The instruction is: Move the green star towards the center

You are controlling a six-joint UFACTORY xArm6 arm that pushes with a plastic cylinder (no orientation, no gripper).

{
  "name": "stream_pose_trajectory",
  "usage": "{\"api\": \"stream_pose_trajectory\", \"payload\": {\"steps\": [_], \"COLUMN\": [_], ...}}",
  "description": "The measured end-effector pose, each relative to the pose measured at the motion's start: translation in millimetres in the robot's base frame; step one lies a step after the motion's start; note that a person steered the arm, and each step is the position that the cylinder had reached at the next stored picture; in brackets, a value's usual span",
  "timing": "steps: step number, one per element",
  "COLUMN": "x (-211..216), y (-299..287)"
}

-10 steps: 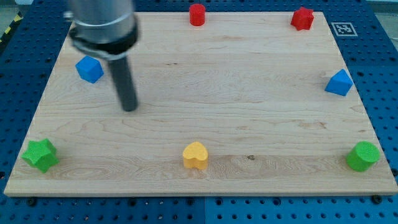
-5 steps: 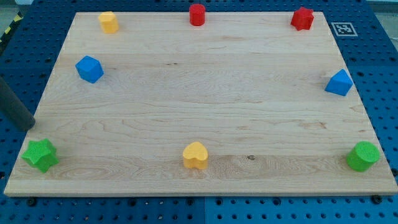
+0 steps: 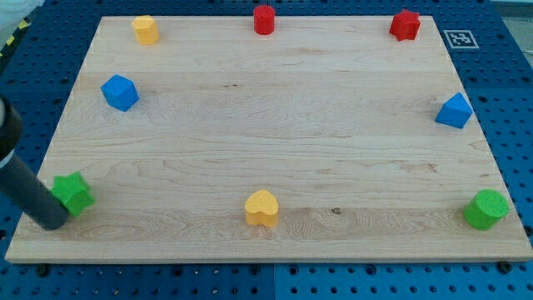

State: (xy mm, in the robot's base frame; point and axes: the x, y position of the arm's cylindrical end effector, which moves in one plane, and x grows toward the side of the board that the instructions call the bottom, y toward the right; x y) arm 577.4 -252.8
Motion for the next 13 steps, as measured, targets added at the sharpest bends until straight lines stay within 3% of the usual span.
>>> {"api": "stream_pose_trajectory", "payload": {"steps": [4,7,8,10,12,13], "x": [-85.5,-97.6,-122.8,-104.6,-132.0,-126.1], "y": [34.8,10.3,-5.3,18.3,30.9,56.5]}}
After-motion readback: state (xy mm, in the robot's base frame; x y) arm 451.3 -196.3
